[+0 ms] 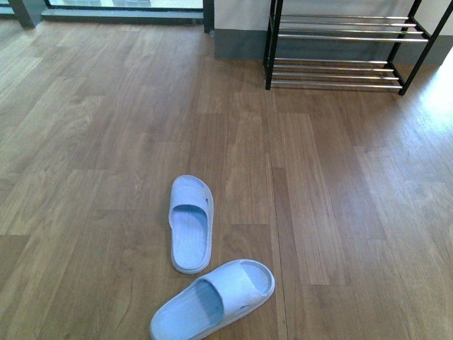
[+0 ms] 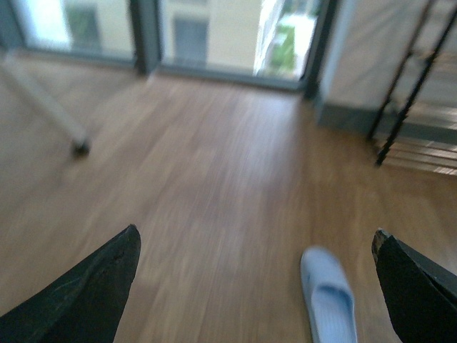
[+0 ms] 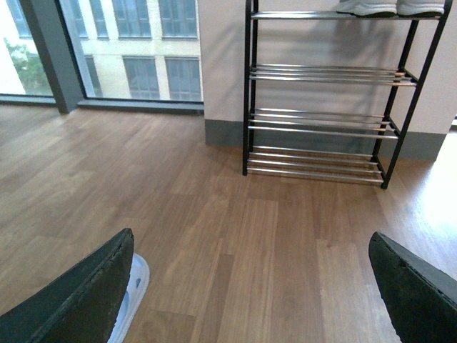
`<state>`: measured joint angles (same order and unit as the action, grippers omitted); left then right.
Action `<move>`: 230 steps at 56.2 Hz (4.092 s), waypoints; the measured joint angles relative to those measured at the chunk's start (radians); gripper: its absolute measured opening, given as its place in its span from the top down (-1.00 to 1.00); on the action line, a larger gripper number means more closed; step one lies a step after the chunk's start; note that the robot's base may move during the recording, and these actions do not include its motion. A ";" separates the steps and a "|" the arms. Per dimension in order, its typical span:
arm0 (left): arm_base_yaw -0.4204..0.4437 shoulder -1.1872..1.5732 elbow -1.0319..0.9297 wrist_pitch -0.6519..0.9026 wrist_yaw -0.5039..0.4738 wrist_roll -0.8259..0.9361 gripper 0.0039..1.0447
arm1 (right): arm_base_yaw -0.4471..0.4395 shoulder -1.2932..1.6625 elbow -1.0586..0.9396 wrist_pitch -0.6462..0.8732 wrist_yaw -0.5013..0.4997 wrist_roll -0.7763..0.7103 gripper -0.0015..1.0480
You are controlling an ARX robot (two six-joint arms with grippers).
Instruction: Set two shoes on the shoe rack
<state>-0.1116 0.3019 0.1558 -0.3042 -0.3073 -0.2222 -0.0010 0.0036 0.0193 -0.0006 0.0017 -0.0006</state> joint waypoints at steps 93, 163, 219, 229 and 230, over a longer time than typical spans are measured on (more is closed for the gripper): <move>-0.151 2.300 1.087 0.311 0.602 1.241 -0.83 | 0.000 0.000 0.000 0.000 -0.001 0.000 -0.82; -0.297 2.642 1.632 0.003 0.646 1.382 -0.83 | 0.000 0.000 0.000 0.000 -0.001 0.000 -0.82; -0.404 2.761 1.710 0.239 0.533 1.241 0.49 | 0.000 0.000 0.000 0.000 -0.001 0.000 -0.82; -0.392 2.690 1.613 0.329 0.454 1.208 0.97 | 0.000 0.000 0.000 0.000 -0.001 0.000 -0.82; -0.391 2.677 1.595 0.344 0.443 1.202 0.97 | 0.000 0.000 0.000 0.000 -0.001 0.000 -0.82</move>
<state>-0.5026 2.9791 1.7508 0.0395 0.1352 0.9802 -0.0010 0.0040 0.0193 -0.0006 0.0006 -0.0006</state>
